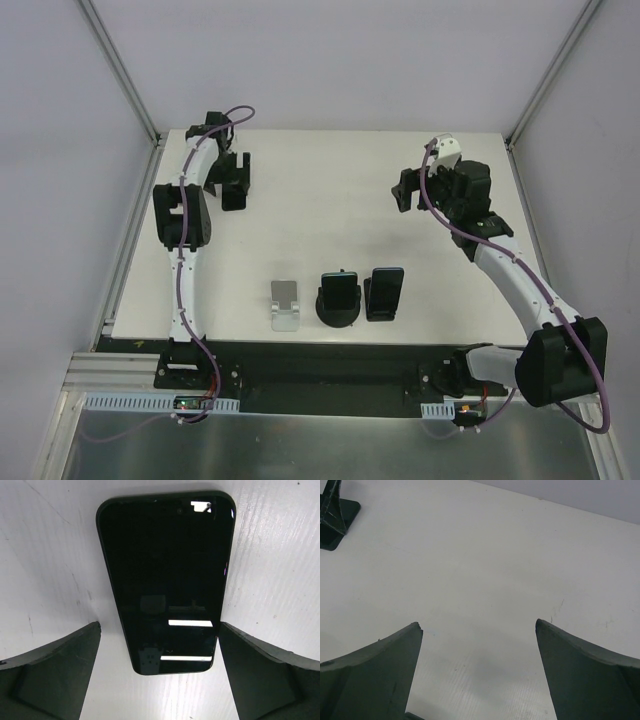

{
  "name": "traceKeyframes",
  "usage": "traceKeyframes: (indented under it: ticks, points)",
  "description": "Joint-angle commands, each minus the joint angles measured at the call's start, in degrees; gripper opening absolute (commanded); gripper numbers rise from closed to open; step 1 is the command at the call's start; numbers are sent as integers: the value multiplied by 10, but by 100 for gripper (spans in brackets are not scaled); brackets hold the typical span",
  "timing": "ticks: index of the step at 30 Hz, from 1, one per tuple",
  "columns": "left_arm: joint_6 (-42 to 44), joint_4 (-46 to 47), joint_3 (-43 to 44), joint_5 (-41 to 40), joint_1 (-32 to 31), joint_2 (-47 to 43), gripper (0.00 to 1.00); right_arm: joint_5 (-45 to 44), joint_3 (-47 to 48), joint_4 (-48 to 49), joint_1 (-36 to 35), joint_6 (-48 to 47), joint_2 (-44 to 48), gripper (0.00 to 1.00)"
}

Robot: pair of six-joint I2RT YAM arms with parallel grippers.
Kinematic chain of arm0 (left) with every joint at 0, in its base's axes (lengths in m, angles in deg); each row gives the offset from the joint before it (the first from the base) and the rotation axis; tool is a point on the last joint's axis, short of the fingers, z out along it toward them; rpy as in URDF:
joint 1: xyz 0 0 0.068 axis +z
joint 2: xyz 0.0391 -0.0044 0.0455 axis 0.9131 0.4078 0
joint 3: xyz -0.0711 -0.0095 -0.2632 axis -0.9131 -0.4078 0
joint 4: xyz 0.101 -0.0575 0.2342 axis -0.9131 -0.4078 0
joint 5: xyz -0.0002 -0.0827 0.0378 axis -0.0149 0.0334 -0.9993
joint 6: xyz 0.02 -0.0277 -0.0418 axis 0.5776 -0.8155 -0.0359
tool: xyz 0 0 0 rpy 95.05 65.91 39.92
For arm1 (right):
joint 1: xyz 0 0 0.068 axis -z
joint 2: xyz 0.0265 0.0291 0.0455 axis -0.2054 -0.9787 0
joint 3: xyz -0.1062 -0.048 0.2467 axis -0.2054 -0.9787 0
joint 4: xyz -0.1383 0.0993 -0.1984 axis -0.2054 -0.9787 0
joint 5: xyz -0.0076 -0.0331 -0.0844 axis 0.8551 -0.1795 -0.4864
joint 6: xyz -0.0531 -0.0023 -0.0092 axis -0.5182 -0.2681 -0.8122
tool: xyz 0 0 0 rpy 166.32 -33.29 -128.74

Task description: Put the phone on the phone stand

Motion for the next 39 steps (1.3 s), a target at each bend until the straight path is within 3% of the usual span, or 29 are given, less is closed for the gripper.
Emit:
traceKeyframes:
  ticks: [1, 9, 11, 12, 16, 22, 25, 29, 32, 39]
  points:
    - [9, -16, 29, -49, -3, 8, 98, 16, 5, 42, 4, 7, 1, 97]
    - [11, -18, 3, -54, -24, 6, 82, 7, 3, 47, 4, 8, -1, 97]
    - [4, -21, -13, -50, -25, 1, 74, 2, 1, 47, 4, 5, 2, 97]
    - [3, -23, -19, -50, -25, -3, 65, 0, 0, 47, 4, 5, 3, 97]
    - [-6, -33, -69, -39, -25, -26, 47, -5, -2, 48, 4, 2, 5, 97]
    - [-26, -30, -191, -34, -28, -109, 36, -8, -4, 49, 4, 1, 8, 97]
    - [-30, -23, -226, -34, -34, -144, 42, -6, -5, 49, 5, 1, 7, 97]
    - [-24, -15, -217, -34, -36, -149, 83, -3, -5, 50, 5, 3, 8, 97]
    - [-15, -25, -180, -43, -35, -121, 87, -3, -7, 52, 5, 2, 9, 97]
    - [-9, -54, -109, -67, -35, -62, 86, -7, -9, 54, 5, 1, 8, 97]
